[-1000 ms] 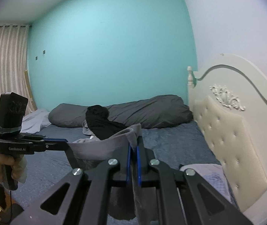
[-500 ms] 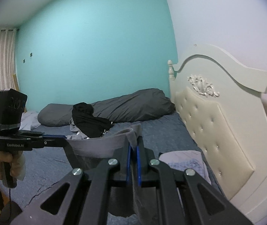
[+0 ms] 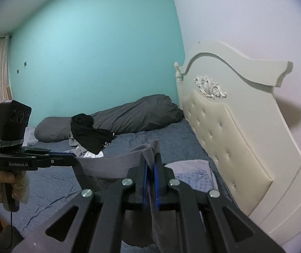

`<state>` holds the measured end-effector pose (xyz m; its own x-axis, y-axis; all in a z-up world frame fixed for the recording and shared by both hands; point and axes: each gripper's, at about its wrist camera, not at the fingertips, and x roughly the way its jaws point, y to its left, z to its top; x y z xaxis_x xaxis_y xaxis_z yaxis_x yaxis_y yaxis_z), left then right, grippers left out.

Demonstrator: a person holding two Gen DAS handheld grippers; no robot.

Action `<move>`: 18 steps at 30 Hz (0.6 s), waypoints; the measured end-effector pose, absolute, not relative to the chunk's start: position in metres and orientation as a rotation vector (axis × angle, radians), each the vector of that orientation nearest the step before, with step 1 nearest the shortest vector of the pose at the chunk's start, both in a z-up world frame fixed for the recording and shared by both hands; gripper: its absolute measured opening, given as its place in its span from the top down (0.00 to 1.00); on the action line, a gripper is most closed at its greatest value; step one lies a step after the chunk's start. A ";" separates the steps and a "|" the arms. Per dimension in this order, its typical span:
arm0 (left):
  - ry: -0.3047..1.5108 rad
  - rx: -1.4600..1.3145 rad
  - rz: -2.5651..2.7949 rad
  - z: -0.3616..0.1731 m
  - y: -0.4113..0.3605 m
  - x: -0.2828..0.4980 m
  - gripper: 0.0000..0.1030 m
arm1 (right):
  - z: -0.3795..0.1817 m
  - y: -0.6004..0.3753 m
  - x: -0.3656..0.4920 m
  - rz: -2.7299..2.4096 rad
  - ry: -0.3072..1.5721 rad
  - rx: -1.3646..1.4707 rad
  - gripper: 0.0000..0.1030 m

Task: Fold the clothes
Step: 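Lift the briefs with both tools and carry them to the clothes pile by the headboard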

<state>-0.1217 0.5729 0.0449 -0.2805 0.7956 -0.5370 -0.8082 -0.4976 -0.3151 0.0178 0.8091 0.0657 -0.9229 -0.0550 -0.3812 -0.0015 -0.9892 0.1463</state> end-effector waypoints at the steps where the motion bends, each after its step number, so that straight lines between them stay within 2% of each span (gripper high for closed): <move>1: 0.022 -0.802 1.932 0.043 0.576 -0.124 0.95 | 0.064 0.813 0.017 -3.048 -0.227 0.615 0.95; 18: 0.026 -0.902 1.954 -0.001 0.640 -0.194 0.95 | 0.021 0.866 -0.042 -3.074 -0.265 0.728 0.95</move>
